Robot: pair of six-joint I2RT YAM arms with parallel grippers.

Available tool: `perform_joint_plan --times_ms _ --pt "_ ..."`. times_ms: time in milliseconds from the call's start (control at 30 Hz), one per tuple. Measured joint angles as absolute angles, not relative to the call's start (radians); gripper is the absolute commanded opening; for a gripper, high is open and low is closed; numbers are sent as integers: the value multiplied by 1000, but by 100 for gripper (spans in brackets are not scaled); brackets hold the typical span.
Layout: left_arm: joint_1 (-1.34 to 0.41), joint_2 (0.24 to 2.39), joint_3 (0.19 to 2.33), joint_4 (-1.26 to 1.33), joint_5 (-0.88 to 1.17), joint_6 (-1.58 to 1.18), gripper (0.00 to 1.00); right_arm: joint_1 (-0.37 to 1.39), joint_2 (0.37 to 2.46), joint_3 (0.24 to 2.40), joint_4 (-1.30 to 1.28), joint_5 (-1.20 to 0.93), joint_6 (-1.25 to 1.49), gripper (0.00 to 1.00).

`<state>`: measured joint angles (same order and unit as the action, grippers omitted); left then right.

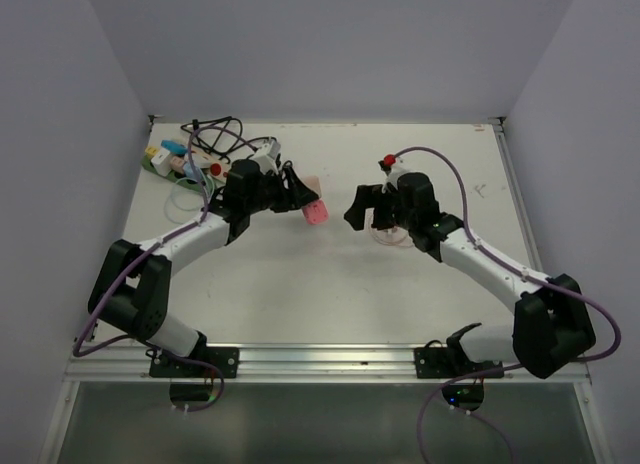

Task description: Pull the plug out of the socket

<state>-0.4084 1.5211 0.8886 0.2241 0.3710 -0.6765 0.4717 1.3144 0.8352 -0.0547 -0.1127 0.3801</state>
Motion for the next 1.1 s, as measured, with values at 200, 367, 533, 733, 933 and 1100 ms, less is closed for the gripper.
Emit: perform_joint_plan --times_ms 200,367,533,733,933,1100 --pt "-445 1523 907 226 368 -698 0 570 1368 857 -13 -213 354 99" --pt "-469 1523 916 246 364 -701 0 616 1418 897 21 -235 351 99" --pt "-485 1523 917 247 360 -715 0 622 1466 939 49 -236 348 99" --pt "-493 1523 917 254 359 -723 0 631 1498 954 76 -236 348 97" --pt "-494 1523 917 274 350 -726 0 634 1512 954 86 -236 347 62" --pt "-496 1522 917 279 327 -750 0 635 1512 954 91 -234 346 26"
